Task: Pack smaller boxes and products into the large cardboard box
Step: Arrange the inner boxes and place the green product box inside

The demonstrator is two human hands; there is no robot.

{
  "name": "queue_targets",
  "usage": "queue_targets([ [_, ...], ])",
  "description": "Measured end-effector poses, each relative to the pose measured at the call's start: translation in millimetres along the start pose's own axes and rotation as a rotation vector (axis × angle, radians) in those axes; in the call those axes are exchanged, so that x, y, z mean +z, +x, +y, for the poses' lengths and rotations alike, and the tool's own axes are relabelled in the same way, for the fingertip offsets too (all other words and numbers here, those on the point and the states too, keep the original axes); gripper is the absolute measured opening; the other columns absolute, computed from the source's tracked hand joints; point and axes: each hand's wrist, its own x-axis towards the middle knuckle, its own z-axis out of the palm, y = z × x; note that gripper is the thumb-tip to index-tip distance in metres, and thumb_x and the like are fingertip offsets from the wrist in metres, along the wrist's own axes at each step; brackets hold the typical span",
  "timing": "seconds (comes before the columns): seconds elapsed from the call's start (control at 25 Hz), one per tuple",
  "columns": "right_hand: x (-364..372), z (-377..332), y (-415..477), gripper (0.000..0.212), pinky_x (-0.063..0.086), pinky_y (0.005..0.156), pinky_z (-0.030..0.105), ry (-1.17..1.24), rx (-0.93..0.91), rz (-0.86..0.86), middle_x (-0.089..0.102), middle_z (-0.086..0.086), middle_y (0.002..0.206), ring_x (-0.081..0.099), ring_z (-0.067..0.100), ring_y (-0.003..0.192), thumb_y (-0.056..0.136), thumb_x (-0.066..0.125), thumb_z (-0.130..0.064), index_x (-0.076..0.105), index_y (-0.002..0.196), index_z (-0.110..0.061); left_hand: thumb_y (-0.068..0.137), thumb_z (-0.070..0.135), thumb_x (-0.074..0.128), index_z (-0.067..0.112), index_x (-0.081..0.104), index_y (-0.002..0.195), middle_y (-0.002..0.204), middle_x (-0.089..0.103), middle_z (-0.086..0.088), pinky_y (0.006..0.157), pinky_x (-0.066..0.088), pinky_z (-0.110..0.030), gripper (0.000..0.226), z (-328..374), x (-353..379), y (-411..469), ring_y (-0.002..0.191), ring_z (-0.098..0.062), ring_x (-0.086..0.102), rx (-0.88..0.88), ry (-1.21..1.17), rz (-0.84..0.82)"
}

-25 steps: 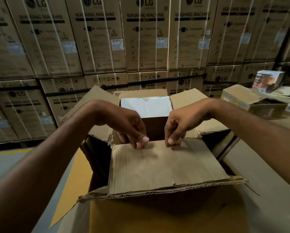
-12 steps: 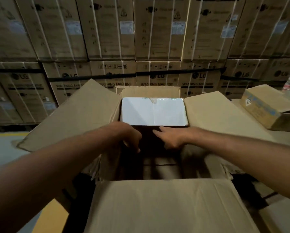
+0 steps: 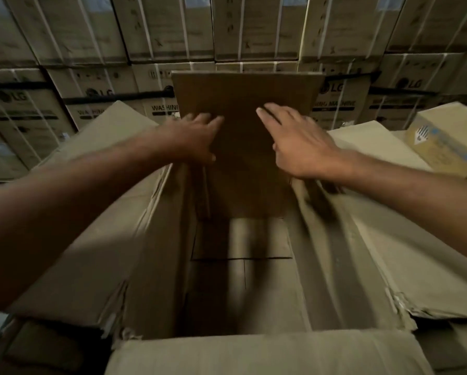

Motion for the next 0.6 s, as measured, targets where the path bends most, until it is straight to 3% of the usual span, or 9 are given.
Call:
queue_targets([
  [0.12, 21, 10, 40, 0.09, 0.016, 0.126, 0.048, 0.066, 0.089, -0.069, 0.0, 0.006, 0.173, 0.007, 0.029, 0.158, 0.094, 0.061, -0.015, 0.006, 0.165, -0.02, 0.099, 0.049, 0.054, 0.023, 0.004, 0.164, 0.172, 0.006, -0.003, 0.12, 0.017, -0.063, 0.086, -15, 4, 36, 0.157, -0.03, 0.008, -0.057, -0.056, 0.116],
  [0.28, 54, 31, 73, 0.089, 0.013, 0.125, 0.05, 0.102, 0.15, -0.19, 0.01, 0.008, 0.172, 0.012, 0.029, 0.157, 0.094, 0.064, -0.025, 0.01, 0.165, -0.021, 0.106, 0.053, 0.036, 0.029, 0.017, 0.163, 0.171, 0.013, -0.002, 0.122, 0.011, -0.065, 0.064, -43, 39, 66, 0.156, -0.033, 0.012, -0.131, -0.211, -0.014],
  [0.4, 78, 43, 76, 0.082, 0.019, 0.126, 0.052, 0.06, 0.089, -0.143, 0.024, 0.006, 0.169, 0.024, 0.03, 0.154, 0.097, 0.064, -0.031, 0.018, 0.164, -0.023, 0.108, 0.054, 0.025, 0.036, 0.022, 0.161, 0.168, 0.024, 0.0, 0.12, 0.013, -0.067, 0.056, -48, 64, 64, 0.152, -0.033, 0.027, -0.131, -0.157, 0.038],
  [0.6, 86, 44, 73, 0.08, 0.014, 0.126, 0.052, 0.045, 0.082, -0.118, 0.016, 0.004, 0.171, 0.017, 0.029, 0.156, 0.101, 0.06, -0.031, 0.012, 0.164, -0.023, 0.109, 0.05, 0.023, 0.036, 0.02, 0.161, 0.169, 0.023, 0.002, 0.119, 0.014, -0.067, 0.054, -44, 68, 65, 0.151, -0.032, 0.031, -0.146, -0.14, 0.081],
])
